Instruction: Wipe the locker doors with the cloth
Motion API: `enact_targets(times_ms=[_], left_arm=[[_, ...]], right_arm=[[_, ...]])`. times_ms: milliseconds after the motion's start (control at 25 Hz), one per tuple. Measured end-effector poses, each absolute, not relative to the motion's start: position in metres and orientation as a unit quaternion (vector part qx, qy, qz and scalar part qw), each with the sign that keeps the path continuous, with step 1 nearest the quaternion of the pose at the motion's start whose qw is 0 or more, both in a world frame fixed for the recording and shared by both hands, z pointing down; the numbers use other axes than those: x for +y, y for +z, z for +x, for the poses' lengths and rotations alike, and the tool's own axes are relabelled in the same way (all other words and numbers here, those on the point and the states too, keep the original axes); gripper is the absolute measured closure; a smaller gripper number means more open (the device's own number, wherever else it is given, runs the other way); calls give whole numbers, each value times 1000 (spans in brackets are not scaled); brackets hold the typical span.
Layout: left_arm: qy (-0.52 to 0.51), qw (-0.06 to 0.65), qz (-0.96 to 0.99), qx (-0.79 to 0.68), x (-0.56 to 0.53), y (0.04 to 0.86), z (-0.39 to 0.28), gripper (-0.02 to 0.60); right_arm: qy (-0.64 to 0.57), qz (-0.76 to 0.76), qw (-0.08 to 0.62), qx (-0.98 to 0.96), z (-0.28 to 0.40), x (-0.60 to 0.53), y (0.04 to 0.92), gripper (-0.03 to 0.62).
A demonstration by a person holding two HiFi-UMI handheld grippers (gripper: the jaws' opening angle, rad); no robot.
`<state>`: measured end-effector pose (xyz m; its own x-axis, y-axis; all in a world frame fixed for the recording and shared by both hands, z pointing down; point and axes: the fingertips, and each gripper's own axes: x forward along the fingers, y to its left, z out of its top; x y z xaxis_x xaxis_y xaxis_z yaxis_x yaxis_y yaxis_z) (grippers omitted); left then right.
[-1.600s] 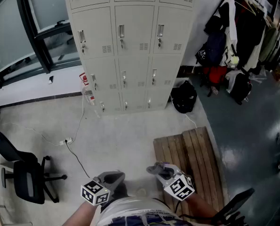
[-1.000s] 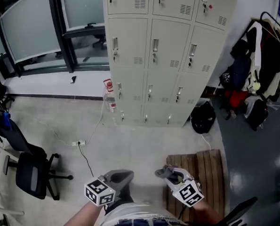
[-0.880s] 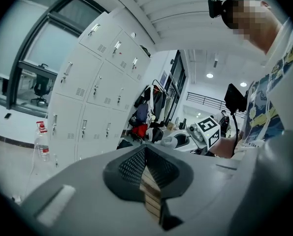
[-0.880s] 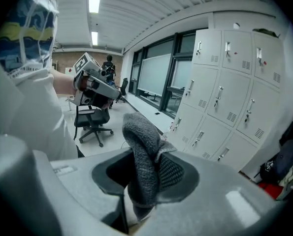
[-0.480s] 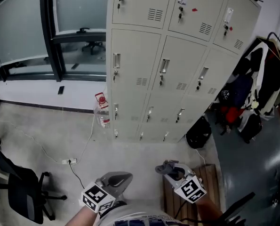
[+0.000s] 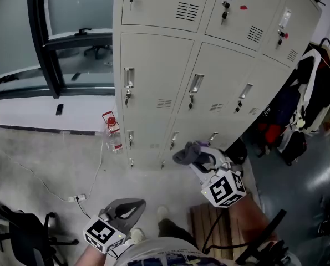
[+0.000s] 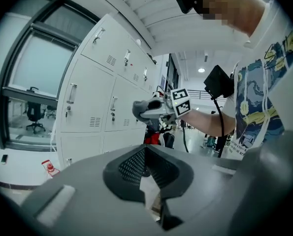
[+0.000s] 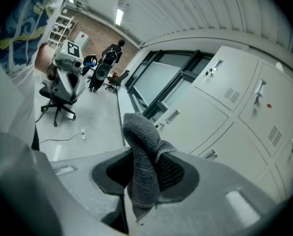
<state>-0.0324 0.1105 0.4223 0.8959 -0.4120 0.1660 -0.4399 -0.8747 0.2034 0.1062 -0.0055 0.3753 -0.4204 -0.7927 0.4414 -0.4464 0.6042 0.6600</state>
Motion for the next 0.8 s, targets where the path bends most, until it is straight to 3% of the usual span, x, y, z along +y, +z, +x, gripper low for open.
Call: enact_targets(times_ms=[440,800], left_arm=[[38,118,954,-272,-7,373,30,581],[29,117,952,-282,-48,366,60,581]], right_arm=[[-401,401,330,-755,122,-212,224,476],[-485,411,321,-702,120,-285,182,476]])
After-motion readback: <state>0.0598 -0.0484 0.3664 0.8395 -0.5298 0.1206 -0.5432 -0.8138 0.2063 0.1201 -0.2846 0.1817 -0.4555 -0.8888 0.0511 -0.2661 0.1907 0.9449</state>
